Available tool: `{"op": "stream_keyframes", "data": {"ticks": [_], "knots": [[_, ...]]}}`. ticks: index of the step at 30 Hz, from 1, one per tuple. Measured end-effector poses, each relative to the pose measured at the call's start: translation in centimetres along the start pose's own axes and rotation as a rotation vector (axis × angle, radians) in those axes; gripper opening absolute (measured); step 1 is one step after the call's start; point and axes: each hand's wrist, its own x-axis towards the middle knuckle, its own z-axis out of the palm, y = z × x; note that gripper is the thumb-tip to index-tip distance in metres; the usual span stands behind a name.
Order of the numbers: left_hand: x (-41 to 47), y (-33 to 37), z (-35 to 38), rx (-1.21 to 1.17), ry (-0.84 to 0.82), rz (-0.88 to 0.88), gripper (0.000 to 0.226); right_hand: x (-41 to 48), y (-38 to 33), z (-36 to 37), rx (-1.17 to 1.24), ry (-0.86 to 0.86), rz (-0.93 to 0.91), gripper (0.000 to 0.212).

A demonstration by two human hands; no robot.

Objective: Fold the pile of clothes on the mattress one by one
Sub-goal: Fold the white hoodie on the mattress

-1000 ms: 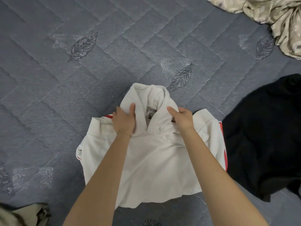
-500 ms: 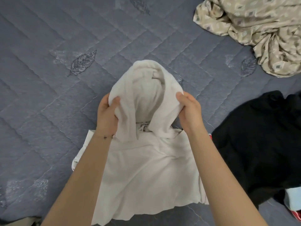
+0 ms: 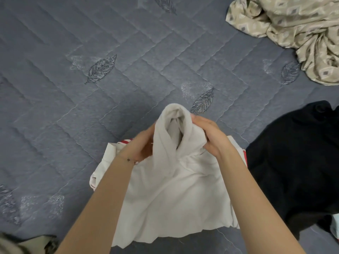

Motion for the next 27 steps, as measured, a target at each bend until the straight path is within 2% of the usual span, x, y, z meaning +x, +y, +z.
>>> {"op": "stream_keyframes", "data": {"ticks": [2,4,6,9,11,13,15,17,19,21,24,27], "knots": [[-0.1,-0.3,0.6,0.103,0.098,-0.033,0.021,-0.1,0.3,-0.1,-0.050,-0.006,-0.021,0.014],[-0.3,-0.3,0.6,0.136,0.134,-0.001,0.018,-0.2,0.2,-0.2,-0.067,0.003,-0.033,0.015],[-0.6,-0.2,0.4,0.148,0.121,0.110,0.018,-0.3,-0.1,-0.5,-0.112,0.047,-0.019,0.024],[-1.1,0.5,0.1,0.205,0.152,0.318,0.014,-0.2,-0.4,-0.8,-0.367,0.178,-0.034,0.040],[-1.0,1.3,0.0,0.327,0.203,0.510,0.014,-0.4,-0.4,-0.4,-0.501,0.207,-0.051,0.036],[-1.3,2.3,0.5,0.361,0.205,0.648,0.016,-0.6,-0.4,0.2,-0.539,0.121,0.008,0.032],[-1.6,3.3,1.2,0.336,0.193,0.703,0.017,-0.9,-0.7,0.7,-0.607,-0.044,0.092,0.038],[-2.1,4.0,1.6,0.309,0.181,0.707,0.017,-1.2,-0.9,0.9,-0.665,-0.102,0.106,0.048],[-2.5,4.2,1.6,0.264,0.184,0.689,0.010,-1.3,-1.2,1.1,-0.637,-0.044,0.018,0.033],[-2.9,4.0,1.0,0.286,0.193,0.620,0.010,-1.5,-1.7,1.2,-0.620,0.031,-0.166,0.020],[-3.6,3.2,0.4,0.503,0.102,0.389,0.030,-1.8,-2.6,1.0,-0.496,0.011,-0.299,0.011],[-4.0,1.7,0.9,0.561,-0.034,0.189,0.024,-2.2,-3.4,1.1,-0.436,0.015,-0.322,0.014]]}}
